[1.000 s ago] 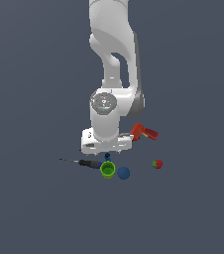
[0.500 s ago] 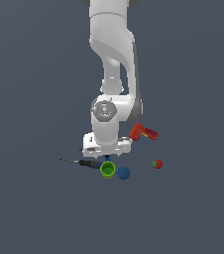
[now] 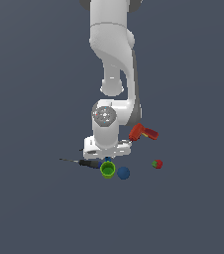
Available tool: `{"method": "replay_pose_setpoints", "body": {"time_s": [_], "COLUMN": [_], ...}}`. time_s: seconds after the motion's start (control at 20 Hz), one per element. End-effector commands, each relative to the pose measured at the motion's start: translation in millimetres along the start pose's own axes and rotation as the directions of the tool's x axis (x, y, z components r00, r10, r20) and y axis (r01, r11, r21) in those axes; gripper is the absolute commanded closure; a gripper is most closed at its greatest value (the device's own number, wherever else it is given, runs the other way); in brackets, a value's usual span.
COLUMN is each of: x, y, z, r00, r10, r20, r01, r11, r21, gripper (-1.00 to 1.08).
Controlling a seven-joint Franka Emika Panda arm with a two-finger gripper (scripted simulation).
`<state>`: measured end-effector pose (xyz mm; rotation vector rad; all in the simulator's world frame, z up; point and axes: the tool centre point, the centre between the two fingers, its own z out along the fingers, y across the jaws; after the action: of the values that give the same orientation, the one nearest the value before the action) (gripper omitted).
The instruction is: Pick up a designated object from a clutter of objects.
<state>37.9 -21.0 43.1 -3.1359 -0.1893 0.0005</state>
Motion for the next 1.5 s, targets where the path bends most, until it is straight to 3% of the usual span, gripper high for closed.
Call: {"method": "replay_pose_setpoints", "body": {"time_s": [0.0,0.75,1.1,1.45], "x": [0.2,-0.8,-3.3,-7.0], "y": [0.0,0.9,3.3,7.1], "z": [0.3,-17.5,-63.8,-136.7], "r00": [1.0,1.0,1.0,1.0], "r10": [0.0,0.0,0.0,0.0], "r20": [0.0,0.0,0.0,0.0], "r01": [0.0,0.0,0.0,0.0], "r11": [1.0,1.0,1.0,1.0], "r21": [0.0,0.0,0.0,0.0], "gripper": [1.08,1.08,1.08,1.08]}}
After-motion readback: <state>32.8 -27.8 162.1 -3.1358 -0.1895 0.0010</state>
